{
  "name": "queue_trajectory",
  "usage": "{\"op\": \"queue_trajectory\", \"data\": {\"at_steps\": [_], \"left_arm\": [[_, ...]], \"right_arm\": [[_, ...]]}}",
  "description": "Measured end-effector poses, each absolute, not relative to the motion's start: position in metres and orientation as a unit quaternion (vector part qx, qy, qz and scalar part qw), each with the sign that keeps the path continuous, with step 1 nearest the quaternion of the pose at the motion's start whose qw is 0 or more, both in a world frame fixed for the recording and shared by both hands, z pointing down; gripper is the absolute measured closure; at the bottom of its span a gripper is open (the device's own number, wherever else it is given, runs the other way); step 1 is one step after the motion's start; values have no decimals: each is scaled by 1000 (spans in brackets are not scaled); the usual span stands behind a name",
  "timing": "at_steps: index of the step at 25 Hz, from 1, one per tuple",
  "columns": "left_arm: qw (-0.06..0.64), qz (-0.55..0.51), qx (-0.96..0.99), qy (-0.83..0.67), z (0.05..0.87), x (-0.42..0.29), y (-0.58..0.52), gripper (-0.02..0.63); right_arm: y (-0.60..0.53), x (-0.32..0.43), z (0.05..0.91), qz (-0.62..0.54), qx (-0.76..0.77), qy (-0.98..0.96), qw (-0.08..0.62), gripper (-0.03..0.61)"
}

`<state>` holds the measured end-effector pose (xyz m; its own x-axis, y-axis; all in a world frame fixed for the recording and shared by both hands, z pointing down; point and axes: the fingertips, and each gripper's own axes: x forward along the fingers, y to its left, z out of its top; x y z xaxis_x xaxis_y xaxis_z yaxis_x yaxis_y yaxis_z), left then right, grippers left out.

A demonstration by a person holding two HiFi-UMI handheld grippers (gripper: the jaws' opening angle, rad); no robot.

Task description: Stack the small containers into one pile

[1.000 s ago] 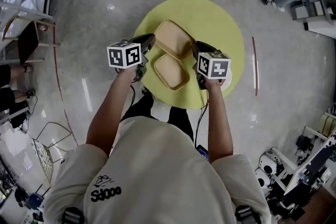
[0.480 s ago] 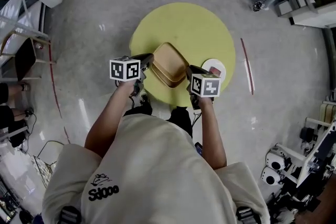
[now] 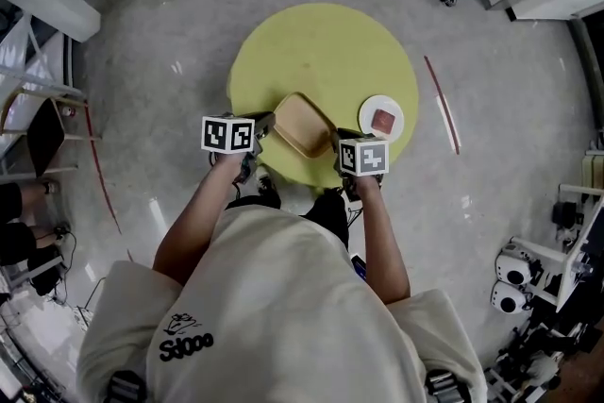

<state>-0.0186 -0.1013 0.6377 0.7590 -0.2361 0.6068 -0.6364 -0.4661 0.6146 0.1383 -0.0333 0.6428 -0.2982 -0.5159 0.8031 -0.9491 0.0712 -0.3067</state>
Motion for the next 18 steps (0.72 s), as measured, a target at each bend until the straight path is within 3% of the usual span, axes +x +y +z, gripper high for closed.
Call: {"op": "queue_trajectory", "data": {"at_steps": [11,15,18], "left_arm": [[447,253,817,-261,656,-19,-96,589],[386,285,829,-289,655,-24,-99,581],[359,300,833,-297,654,-25,-99,569]], "right_arm": [[-37,144,662,417,531,-683,277,529],[-42,144,662,402,540,-688,271,443],[-43,143,660,401,540,-691,266,439]]}}
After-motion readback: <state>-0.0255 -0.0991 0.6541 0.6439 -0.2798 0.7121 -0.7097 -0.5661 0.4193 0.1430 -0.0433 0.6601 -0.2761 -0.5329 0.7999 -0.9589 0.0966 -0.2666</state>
